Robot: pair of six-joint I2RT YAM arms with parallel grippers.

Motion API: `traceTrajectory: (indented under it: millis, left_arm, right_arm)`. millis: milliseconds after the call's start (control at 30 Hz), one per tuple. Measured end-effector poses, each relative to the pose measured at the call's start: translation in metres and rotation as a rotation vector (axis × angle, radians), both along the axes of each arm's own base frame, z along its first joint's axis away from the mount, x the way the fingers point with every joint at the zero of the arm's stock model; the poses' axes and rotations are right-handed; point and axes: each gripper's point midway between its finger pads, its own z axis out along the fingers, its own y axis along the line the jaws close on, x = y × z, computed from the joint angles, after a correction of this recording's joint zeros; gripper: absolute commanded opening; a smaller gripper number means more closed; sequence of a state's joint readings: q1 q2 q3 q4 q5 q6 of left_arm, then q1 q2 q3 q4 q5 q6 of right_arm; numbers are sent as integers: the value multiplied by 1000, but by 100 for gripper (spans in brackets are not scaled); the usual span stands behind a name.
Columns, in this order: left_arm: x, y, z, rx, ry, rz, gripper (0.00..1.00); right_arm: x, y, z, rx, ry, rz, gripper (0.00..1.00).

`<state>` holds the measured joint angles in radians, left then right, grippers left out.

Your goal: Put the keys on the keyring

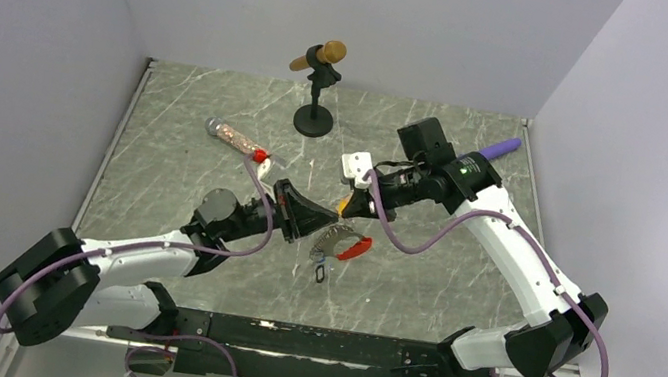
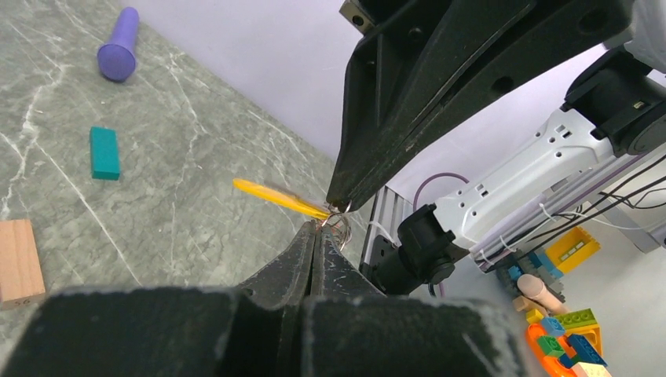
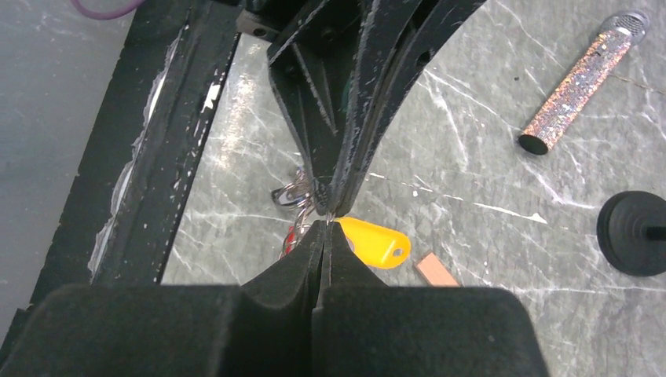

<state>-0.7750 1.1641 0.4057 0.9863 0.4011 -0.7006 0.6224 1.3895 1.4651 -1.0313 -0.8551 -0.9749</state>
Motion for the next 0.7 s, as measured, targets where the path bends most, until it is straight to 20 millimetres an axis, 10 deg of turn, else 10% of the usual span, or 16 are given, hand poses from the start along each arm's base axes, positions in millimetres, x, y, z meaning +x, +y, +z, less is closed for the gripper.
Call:
traceTrajectory:
  millis: [467,700]
  left_arm:
    - [1,14,15,-17,-43,5,0]
    - [1,14,15,-14,-46,2,0]
  right_arm:
    - [-12,-3,0,4,29,48,14]
    - [5,-2,13,55,98,-22,51]
